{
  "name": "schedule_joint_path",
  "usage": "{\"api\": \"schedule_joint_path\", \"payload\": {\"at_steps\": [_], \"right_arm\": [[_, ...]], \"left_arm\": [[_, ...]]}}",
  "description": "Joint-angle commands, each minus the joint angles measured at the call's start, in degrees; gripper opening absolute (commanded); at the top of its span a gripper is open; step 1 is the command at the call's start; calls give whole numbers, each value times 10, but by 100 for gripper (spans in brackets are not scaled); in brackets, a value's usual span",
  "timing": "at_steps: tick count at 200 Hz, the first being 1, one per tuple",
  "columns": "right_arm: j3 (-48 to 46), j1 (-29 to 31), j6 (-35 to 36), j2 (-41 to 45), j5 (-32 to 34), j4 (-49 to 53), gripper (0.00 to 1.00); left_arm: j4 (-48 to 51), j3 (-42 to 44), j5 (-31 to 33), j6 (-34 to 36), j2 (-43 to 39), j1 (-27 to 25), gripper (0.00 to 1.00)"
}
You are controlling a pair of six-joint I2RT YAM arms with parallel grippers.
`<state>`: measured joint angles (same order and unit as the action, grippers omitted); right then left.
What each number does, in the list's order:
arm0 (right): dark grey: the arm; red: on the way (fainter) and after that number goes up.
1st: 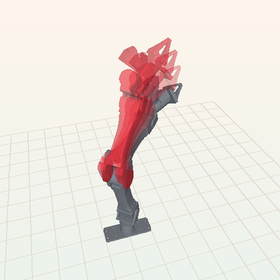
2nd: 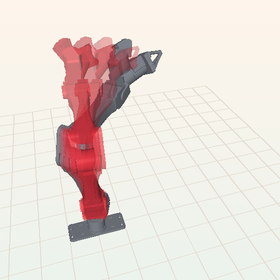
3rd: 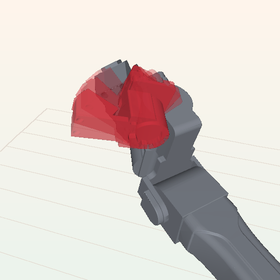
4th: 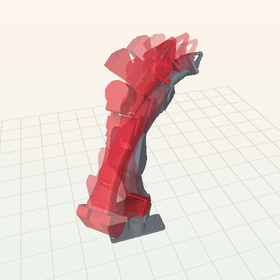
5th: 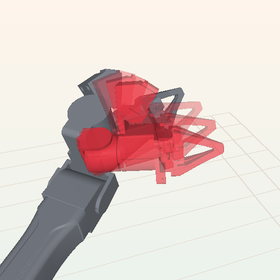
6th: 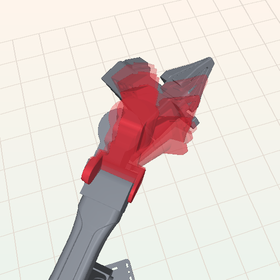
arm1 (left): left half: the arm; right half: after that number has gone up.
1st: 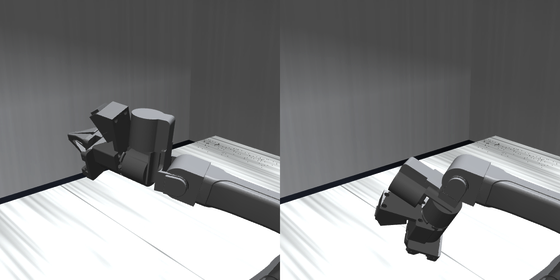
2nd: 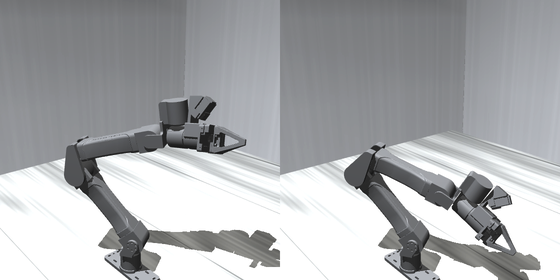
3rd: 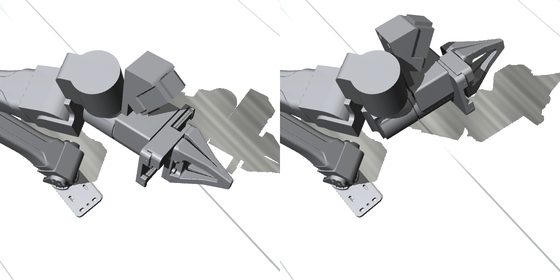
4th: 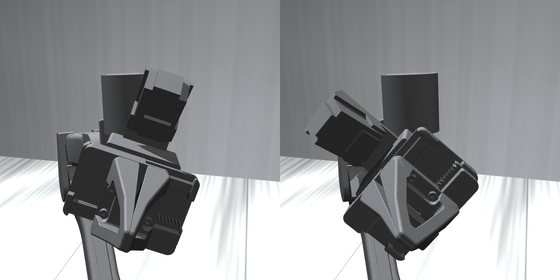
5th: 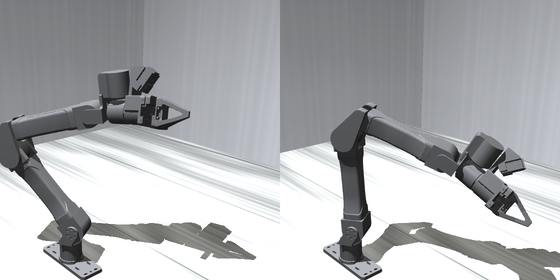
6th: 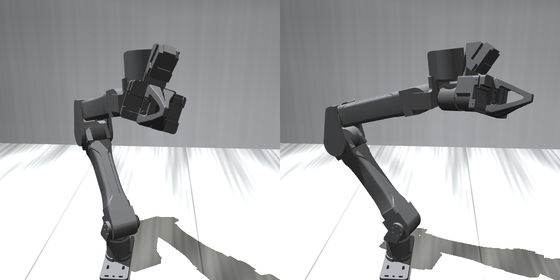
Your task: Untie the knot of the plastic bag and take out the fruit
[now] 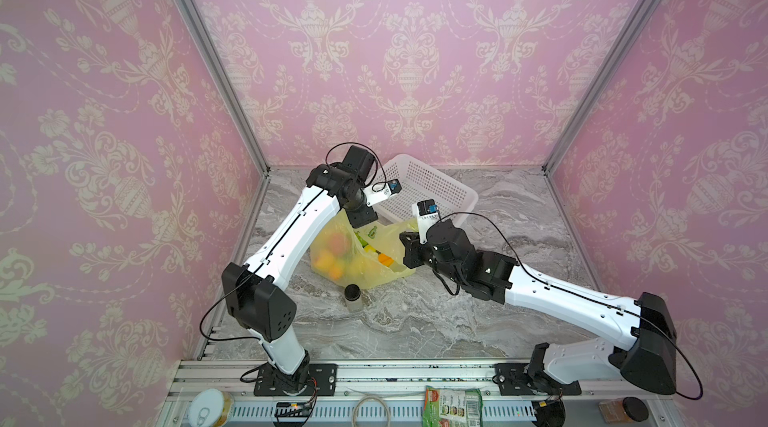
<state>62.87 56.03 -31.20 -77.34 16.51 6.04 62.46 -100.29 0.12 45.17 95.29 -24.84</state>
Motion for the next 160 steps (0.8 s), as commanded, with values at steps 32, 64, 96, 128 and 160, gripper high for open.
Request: {"api": "schedule_joint_path", "payload": {"at_steps": [32, 64, 96, 128, 160], "right_arm": [[-15, 1, 6, 16, -9, -30, 0], [-22, 2, 4, 21, -30, -45, 0], [-18, 2, 2, 11, -41, -49, 0], [-14, 2, 1, 6, -39, -49, 0], [-14, 3, 8, 19, -39, -51, 0]], "left_arm": [[-70, 58, 22, 72, -34, -18, 71], [-94, 49, 62, 78, -11, -17, 69], [-73, 34, 44, 92, 11, -14, 69], [-65, 29, 7, 96, 37, 12, 70], [-58, -8, -27, 94, 69, 28, 77]]}}
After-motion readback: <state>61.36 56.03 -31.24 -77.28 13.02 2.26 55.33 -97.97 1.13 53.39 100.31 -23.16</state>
